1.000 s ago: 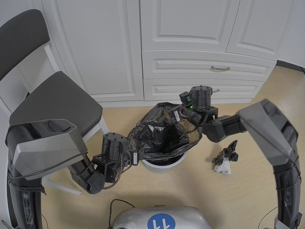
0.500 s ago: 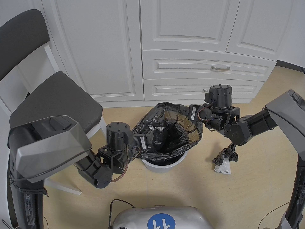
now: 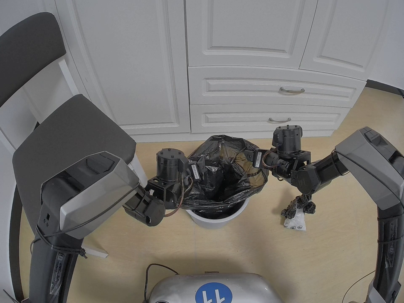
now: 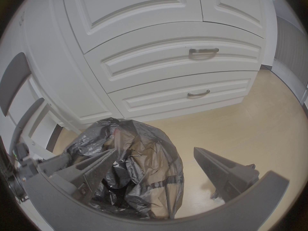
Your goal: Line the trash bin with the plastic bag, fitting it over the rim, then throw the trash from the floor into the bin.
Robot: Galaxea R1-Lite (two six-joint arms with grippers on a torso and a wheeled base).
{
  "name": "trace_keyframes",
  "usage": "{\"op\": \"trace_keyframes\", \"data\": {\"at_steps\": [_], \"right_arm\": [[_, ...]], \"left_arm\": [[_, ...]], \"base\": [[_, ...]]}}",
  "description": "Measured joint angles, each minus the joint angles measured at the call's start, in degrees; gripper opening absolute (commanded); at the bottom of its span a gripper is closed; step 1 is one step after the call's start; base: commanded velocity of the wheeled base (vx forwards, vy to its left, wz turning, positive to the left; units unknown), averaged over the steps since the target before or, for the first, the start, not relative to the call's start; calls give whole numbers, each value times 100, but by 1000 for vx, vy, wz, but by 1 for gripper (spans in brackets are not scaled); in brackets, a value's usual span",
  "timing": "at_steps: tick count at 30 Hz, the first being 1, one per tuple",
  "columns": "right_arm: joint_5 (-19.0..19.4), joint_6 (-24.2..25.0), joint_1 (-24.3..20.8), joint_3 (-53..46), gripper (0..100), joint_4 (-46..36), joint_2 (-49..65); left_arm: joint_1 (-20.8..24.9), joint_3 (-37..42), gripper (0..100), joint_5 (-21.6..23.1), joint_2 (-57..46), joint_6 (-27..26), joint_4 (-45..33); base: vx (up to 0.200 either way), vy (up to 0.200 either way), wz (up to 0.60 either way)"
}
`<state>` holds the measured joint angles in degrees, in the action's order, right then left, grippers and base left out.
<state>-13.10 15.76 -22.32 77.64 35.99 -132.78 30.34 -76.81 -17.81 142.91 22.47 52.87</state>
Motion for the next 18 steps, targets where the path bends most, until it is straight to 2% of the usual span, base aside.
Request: {"op": "trace_keyframes", "data": {"at_steps": [6, 12, 18], "right_arm": [[-9, -13, 55, 78, 100, 2, -200], [-9, -35, 61, -9, 100, 46, -189], [-9, -149, 57, -112, 100, 77, -134]], "left_arm": [[-206, -295, 100, -101, 177, -50, -82], [-330, -402, 100, -422, 382, -418, -232], [-367, -607, 100, -468, 631, -441, -246]], "base": [[0, 0, 0], [0, 0, 0], [0, 0, 0]]}}
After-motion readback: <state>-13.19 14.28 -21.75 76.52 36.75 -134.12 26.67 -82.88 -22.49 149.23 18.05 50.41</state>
